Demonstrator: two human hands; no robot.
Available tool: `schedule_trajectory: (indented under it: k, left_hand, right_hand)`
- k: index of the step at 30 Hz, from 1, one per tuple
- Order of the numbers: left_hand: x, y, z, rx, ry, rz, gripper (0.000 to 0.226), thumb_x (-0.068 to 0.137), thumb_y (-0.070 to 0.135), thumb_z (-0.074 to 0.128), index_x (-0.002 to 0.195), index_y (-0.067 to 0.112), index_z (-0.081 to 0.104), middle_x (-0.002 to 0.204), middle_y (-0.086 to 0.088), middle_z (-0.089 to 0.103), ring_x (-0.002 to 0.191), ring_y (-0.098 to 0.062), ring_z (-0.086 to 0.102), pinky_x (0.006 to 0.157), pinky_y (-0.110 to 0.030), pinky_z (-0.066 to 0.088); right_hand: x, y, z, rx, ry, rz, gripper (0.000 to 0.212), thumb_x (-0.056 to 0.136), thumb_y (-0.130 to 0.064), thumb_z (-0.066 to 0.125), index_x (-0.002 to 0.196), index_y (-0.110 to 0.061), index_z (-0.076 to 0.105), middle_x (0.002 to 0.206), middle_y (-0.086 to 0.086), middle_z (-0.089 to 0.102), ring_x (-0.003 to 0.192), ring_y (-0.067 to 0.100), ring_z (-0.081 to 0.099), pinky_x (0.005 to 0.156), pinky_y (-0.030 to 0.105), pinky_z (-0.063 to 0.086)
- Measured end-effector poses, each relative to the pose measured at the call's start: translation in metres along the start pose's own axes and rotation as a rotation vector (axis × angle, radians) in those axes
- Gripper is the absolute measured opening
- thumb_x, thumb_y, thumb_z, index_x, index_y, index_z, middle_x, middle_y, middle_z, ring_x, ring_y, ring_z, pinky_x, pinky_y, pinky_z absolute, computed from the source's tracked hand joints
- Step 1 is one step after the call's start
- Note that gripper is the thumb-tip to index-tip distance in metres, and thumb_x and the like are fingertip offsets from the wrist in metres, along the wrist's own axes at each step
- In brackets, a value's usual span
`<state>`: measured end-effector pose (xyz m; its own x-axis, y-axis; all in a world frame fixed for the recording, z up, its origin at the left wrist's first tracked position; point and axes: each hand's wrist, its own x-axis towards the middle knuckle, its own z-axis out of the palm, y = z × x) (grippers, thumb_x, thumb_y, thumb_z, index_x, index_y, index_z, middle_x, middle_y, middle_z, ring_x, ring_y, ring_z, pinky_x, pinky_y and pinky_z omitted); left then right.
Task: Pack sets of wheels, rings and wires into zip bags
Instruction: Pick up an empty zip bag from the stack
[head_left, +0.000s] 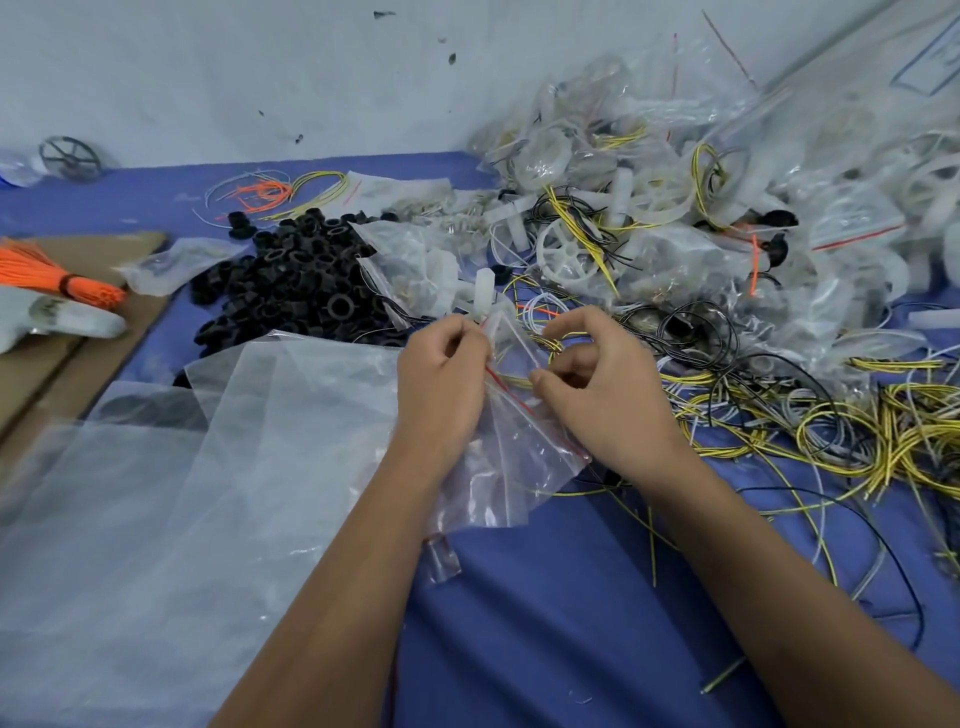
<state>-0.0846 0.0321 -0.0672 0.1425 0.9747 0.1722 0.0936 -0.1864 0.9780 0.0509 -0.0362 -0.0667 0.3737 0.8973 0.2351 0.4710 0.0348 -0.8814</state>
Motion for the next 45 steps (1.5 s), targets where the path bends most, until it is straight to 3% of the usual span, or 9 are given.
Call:
schedule_trajectory:
  k: [5, 9, 14, 17, 21, 24, 27, 36, 45]
  left_hand:
    - [-0.001, 0.017, -0.006, -0.093, 0.133, 0.179, 0.025, 0.085, 0.015, 0.051, 0.064, 0.004, 0.044, 0.057, -0.004, 0.035, 0.056, -0.021, 0.031, 0.050, -0.044, 0.029]
    - [-0.003, 0.013, -0.001, -0.054, 0.188, 0.159, 0.031, 0.097, 0.014, 0.055, 0.068, 0.009, 0.046, 0.057, 0.010, 0.038, 0.058, -0.013, 0.035, 0.057, -0.038, 0.035]
    - [-0.005, 0.007, 0.005, 0.005, 0.215, 0.192, 0.031, 0.100, 0.014, 0.057, 0.071, 0.010, 0.049, 0.058, 0.012, 0.043, 0.056, -0.003, 0.040, 0.059, -0.019, 0.034]
    - [-0.007, 0.009, 0.005, 0.013, 0.177, 0.257, 0.031, 0.097, 0.012, 0.059, 0.069, 0.010, 0.048, 0.059, 0.012, 0.043, 0.057, -0.002, 0.040, 0.060, -0.020, 0.036]
    - [-0.013, 0.015, 0.007, 0.007, 0.060, 0.387, 0.030, 0.099, 0.026, 0.057, 0.073, 0.015, 0.048, 0.061, 0.007, 0.043, 0.058, -0.003, 0.040, 0.056, -0.020, 0.036]
    - [-0.012, 0.016, 0.005, -0.113, 0.035, 0.372, 0.035, 0.100, 0.037, 0.051, 0.076, 0.012, 0.050, 0.062, -0.003, 0.042, 0.057, -0.013, 0.038, 0.053, -0.031, 0.033]
    - [-0.006, 0.013, -0.001, -0.144, 0.110, 0.335, 0.041, 0.101, 0.038, 0.046, 0.077, 0.005, 0.050, 0.064, -0.005, 0.044, 0.059, -0.021, 0.039, 0.056, -0.037, 0.032]
    - [0.015, -0.011, -0.034, 0.705, 0.340, -0.012, 0.015, 0.095, 0.031, 0.054, 0.092, 0.017, 0.060, 0.092, 0.001, 0.065, 0.088, -0.025, 0.059, 0.071, -0.033, 0.037]
    - [0.020, -0.010, -0.070, 1.013, 0.428, -0.153, 0.037, 0.080, 0.008, 0.061, 0.117, 0.007, 0.055, 0.124, -0.022, 0.055, 0.117, -0.043, 0.051, 0.093, -0.046, 0.042]
  right_hand:
    - [0.002, 0.002, -0.004, -0.210, 0.177, -0.101, 0.031, 0.085, -0.003, 0.068, 0.097, -0.021, 0.045, 0.075, -0.009, 0.064, 0.061, 0.009, 0.062, 0.060, 0.019, 0.045]
    - [0.002, -0.004, -0.005, -0.536, 0.210, -0.367, 0.030, 0.073, 0.011, 0.063, 0.088, -0.012, 0.052, 0.093, 0.004, 0.056, 0.086, 0.027, 0.051, 0.070, 0.044, 0.044]
    - [0.006, -0.005, -0.004, -0.495, -0.109, -0.692, 0.024, 0.071, 0.014, 0.068, 0.081, -0.007, 0.070, 0.083, 0.005, 0.067, 0.083, 0.028, 0.057, 0.071, 0.038, 0.047]
    - [0.003, -0.002, -0.002, -0.403, -0.245, -0.565, 0.010, 0.086, -0.014, 0.074, 0.096, -0.012, 0.070, 0.084, 0.000, 0.069, 0.072, 0.014, 0.058, 0.067, 0.039, 0.052]
    - [0.001, -0.001, -0.006, -0.417, -0.251, -0.376, 0.035, 0.070, -0.062, 0.067, 0.100, -0.046, 0.057, 0.076, -0.014, 0.067, 0.065, -0.005, 0.058, 0.064, 0.031, 0.051]
    - [0.001, -0.001, -0.010, -0.457, -0.274, -0.325, 0.043, 0.068, -0.063, 0.072, 0.102, -0.041, 0.056, 0.073, -0.015, 0.065, 0.063, -0.006, 0.055, 0.066, 0.034, 0.052]
    - [0.005, -0.002, -0.012, -0.450, -0.388, -0.302, 0.061, 0.079, -0.062, 0.073, 0.131, -0.035, 0.057, 0.108, -0.008, 0.072, 0.095, 0.014, 0.067, 0.086, 0.040, 0.054]
    - [0.003, -0.002, -0.013, -0.444, -0.416, -0.264, 0.065, 0.077, -0.071, 0.068, 0.131, -0.036, 0.058, 0.106, -0.006, 0.069, 0.091, 0.019, 0.064, 0.083, 0.040, 0.054]
    - [0.011, 0.005, -0.020, -0.545, -0.344, -0.318, 0.071, 0.074, -0.083, 0.057, 0.134, -0.045, 0.056, 0.131, -0.018, 0.062, 0.124, 0.014, 0.054, 0.097, 0.043, 0.051]
